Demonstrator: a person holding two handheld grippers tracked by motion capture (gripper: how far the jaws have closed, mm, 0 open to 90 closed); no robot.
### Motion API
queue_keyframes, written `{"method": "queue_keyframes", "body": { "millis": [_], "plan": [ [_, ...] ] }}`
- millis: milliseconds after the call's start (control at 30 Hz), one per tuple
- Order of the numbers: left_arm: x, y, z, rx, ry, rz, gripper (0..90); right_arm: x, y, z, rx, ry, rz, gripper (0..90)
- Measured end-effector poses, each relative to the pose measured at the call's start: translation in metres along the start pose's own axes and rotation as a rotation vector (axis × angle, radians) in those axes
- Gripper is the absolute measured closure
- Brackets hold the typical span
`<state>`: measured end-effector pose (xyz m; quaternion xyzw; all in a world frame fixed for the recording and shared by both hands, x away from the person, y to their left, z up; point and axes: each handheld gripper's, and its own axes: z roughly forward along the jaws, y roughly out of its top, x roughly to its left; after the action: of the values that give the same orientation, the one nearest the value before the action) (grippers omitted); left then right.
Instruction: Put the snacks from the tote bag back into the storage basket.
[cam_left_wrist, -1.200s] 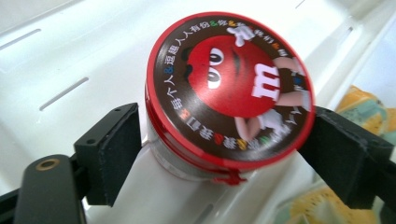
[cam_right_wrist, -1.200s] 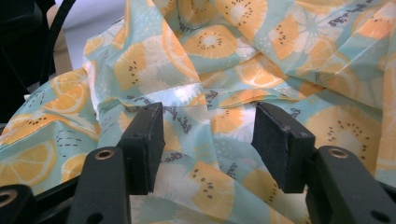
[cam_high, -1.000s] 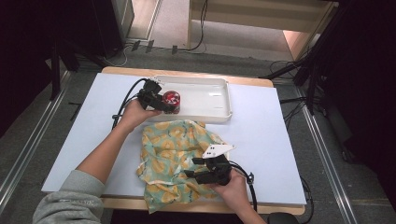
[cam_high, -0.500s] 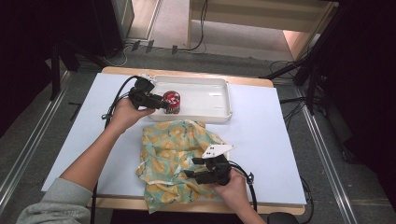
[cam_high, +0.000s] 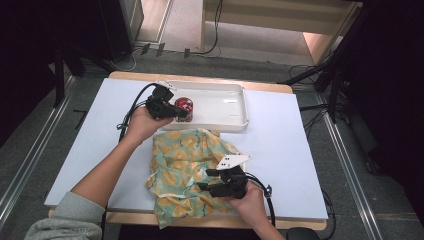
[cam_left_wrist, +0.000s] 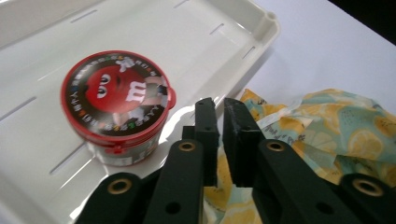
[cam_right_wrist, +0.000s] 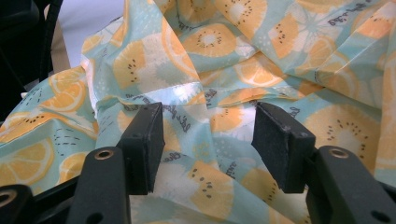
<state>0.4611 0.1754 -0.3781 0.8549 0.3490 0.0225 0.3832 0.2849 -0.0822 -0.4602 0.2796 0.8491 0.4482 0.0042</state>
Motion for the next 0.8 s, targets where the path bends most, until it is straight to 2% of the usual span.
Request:
{"method": "queue_keyframes", "body": {
  "millis": [100,467,567,800],
  "plan": [
    [-0.002,0.002,0.005,0.005,-0.009,0.004,89.7,0.000,0.000,0.000,0.001,0.000,0.000,44.6],
    [-0.005,0.017,0.027,0.019,-0.017,-0.016,90.0,0.000,0.000,0.000,0.002,-0.002,0.000,44.6],
    [-0.005,0.019,0.034,0.013,-0.046,-0.035,90.0,0.000,0.000,0.000,-0.001,-0.002,0.000,44.6],
    [0.000,0.017,0.048,0.037,-0.005,-0.042,90.0,0.001,0.000,-0.001,0.002,-0.002,-0.003,44.7]
  ]
}}
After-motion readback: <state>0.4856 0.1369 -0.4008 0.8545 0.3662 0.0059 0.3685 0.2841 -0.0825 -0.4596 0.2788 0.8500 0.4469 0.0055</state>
